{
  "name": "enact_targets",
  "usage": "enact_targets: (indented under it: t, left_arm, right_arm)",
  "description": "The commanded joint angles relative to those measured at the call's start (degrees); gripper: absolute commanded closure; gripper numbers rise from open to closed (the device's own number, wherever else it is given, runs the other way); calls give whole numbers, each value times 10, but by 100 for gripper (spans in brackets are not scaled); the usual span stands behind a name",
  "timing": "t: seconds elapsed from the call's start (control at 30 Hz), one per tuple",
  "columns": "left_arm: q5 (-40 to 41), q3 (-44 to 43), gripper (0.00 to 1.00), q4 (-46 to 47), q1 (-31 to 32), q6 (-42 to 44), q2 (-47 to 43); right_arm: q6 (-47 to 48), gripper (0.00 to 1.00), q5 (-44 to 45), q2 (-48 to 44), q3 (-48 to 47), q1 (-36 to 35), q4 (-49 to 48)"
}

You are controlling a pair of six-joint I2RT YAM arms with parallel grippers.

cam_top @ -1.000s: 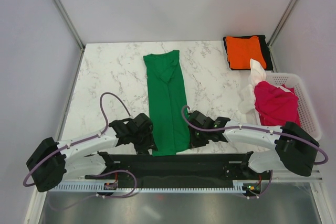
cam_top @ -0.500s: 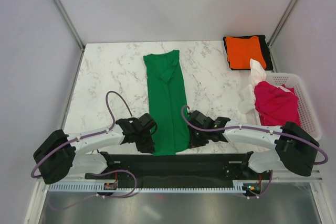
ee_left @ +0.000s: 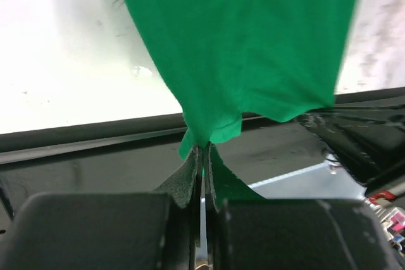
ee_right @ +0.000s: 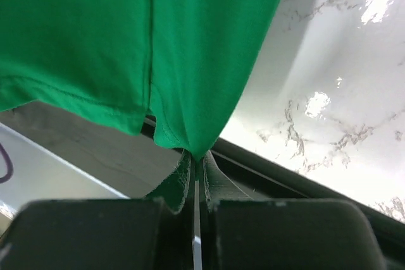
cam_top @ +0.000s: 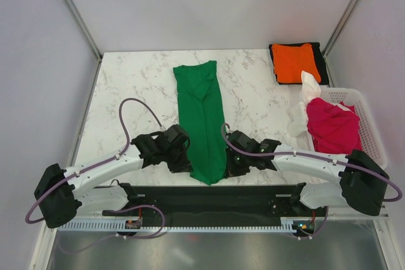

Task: Fold and stack the t-shirts

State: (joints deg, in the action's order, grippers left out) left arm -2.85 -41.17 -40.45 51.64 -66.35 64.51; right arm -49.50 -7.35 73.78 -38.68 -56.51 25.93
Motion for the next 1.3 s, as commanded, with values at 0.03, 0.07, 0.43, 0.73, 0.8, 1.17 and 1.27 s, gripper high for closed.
enact_targets:
  t: [0.03, 0.07, 0.43, 0.73, 0.8, 1.17, 1.27]
  left_arm:
    - [52, -94, 98, -66, 3, 54, -11]
    - [67, -106, 98, -78, 3, 66, -11]
    - [94, -226, 98, -109, -83, 164, 61]
    - [81, -300, 98, -97, -177, 241, 150]
    - [80, -323, 98, -95, -193, 256, 176]
    - [82, -398, 98, -92, -243, 314, 303]
    - [83, -410, 98, -90, -252, 322, 338]
  right_arm:
    - [10, 100, 52, -2, -109, 2, 70]
    - [18, 100, 70, 7, -125, 3, 82]
    - [136, 100, 92, 129, -335, 109, 158]
    - [194, 100, 88, 240, -466, 170, 185]
    - [204, 100, 85, 265, -492, 177, 192]
    - [231, 100, 57, 362, -561, 215, 197]
    - [237, 100, 52, 383, -575, 225, 197]
